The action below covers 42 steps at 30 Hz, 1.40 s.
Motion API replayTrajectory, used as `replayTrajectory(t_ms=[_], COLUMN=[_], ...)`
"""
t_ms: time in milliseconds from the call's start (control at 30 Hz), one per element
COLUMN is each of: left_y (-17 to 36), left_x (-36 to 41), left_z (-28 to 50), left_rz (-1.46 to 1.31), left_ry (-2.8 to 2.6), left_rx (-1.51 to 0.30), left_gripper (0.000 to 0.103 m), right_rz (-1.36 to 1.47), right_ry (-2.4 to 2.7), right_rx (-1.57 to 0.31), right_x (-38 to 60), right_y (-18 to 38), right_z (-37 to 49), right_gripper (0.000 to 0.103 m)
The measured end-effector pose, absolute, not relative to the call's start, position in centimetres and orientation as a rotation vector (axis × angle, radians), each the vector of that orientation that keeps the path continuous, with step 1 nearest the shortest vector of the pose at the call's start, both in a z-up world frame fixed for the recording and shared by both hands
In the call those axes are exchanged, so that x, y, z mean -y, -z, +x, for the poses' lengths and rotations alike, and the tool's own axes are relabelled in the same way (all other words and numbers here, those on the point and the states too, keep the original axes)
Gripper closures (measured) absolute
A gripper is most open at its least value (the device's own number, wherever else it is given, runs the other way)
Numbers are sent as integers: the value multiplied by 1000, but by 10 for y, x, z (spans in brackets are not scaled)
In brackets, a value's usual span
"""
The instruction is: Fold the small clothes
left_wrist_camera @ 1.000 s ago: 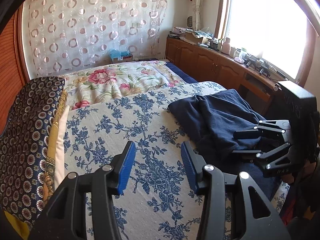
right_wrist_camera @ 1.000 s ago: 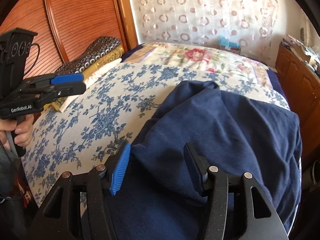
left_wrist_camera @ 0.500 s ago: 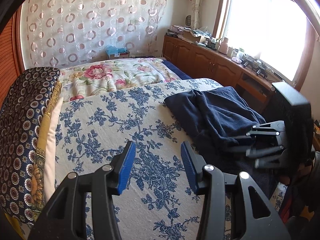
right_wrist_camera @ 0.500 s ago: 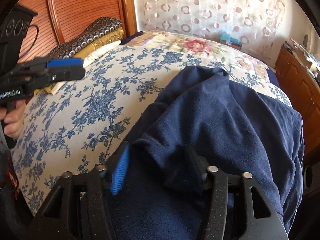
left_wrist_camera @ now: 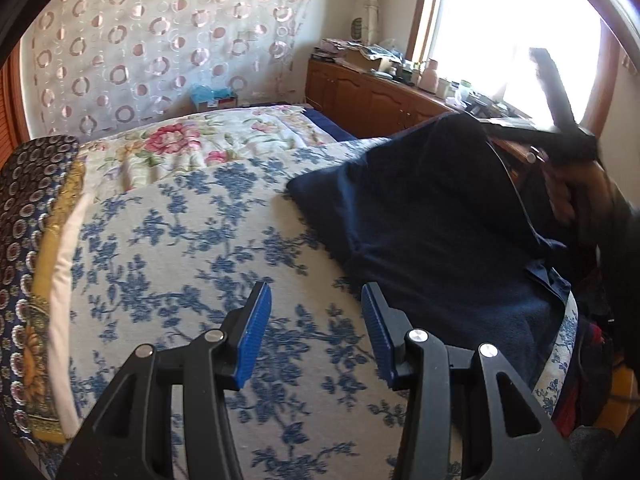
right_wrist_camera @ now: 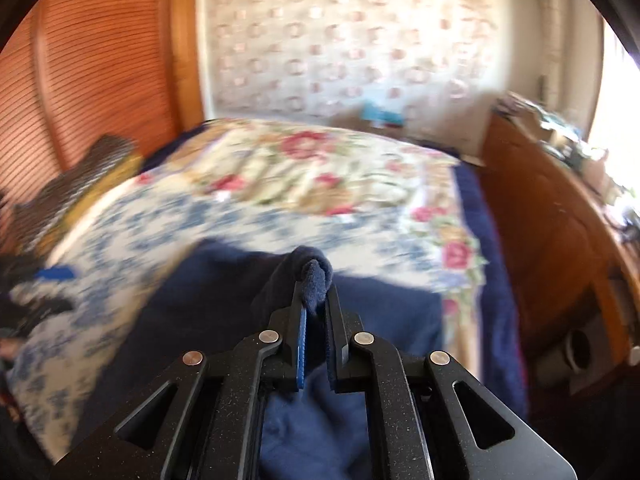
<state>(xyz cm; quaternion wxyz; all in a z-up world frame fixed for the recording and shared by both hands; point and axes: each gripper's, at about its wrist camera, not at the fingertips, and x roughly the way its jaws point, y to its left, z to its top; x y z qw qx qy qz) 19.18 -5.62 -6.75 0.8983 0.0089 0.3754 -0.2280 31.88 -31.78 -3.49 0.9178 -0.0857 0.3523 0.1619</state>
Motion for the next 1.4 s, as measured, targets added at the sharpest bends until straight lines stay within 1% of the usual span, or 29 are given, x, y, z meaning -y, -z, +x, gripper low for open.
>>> replayTrajectory(t_ms=[200,333,400,433,467,633,700,867,1100,1233,1267,1300,1367,1400], left_y=[72,75,75,75,76,73,71,69,69,71,71,72,74,75], left_x=[72,81,87,89,91,101,104,111,121,125,125,125,126,126], left_z=[189,185,183,182,180,172,168,152,128,120,119,117,113,111], left_rz=[29,36,44,44,44,47,45,51,50,64,66,67,66,67], left_ry=[491,501,503,505,508,513,514,515,520,514,512,511,512,511], left_rx=[-797,-809,-812,-813,-814,-802,-797,-784,-782,-782,-786,-789,-797,-800], left_gripper=[57,57,57,57,57,57,57,57,57,57,57,57,57,57], right_rz=[-187,-178,-180,-180,-175,-150,-147,-134,-127,-147,-146,-141,-135,-127], right_ry=[-245,-227,-196,-180,-171,-180,-189,-233,-307,-295,-299,-303,-303,-308], right_rx=[-817,-854,-853,-848,-840,-806,-801,-794,-771,-807,-811,-817,-823,-827], right_x=[363,374,377,379,382,387,386,376,361,350,349,346,344,343], right_y=[65,83,86,86,85,75,72,71,70,83,87,91,97,101], right_z=[379,390,390,389,385,356,340,301,236,209,204,198,190,185], right_gripper=[99,98,85,82,79,78,76,73,73,72,70,63,55,53])
